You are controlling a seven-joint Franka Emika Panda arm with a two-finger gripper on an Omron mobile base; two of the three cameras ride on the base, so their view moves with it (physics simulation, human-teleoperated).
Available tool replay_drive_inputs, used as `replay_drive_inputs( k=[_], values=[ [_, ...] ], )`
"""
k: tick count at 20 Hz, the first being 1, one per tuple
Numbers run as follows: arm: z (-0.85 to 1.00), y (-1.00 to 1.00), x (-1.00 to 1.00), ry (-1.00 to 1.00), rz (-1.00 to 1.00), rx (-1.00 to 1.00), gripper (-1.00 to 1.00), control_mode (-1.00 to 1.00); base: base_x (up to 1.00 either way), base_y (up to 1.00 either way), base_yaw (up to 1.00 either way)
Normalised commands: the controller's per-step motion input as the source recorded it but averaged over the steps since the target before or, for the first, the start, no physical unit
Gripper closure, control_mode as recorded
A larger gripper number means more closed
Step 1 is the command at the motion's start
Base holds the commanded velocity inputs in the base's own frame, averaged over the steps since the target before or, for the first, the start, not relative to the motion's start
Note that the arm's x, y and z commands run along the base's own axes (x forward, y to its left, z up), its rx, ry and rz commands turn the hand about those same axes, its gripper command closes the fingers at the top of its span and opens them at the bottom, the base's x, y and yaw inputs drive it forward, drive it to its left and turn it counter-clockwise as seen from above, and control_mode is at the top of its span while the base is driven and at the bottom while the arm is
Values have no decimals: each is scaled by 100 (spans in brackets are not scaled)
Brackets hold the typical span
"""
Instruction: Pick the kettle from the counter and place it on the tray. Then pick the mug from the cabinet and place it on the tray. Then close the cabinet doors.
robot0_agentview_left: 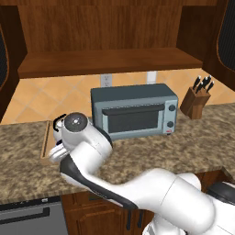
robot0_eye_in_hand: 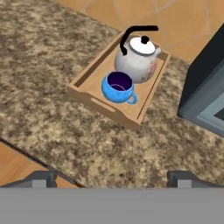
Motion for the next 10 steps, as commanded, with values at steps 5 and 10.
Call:
replay_drive_inputs(
  k=[5, 10],
  values=[
    [36, 12, -52, -2, -12, -4, -100, -100, 0, 0, 0],
    [32, 7, -57, -8, -6, -3, -100, -100, 0, 0, 0]
  ],
)
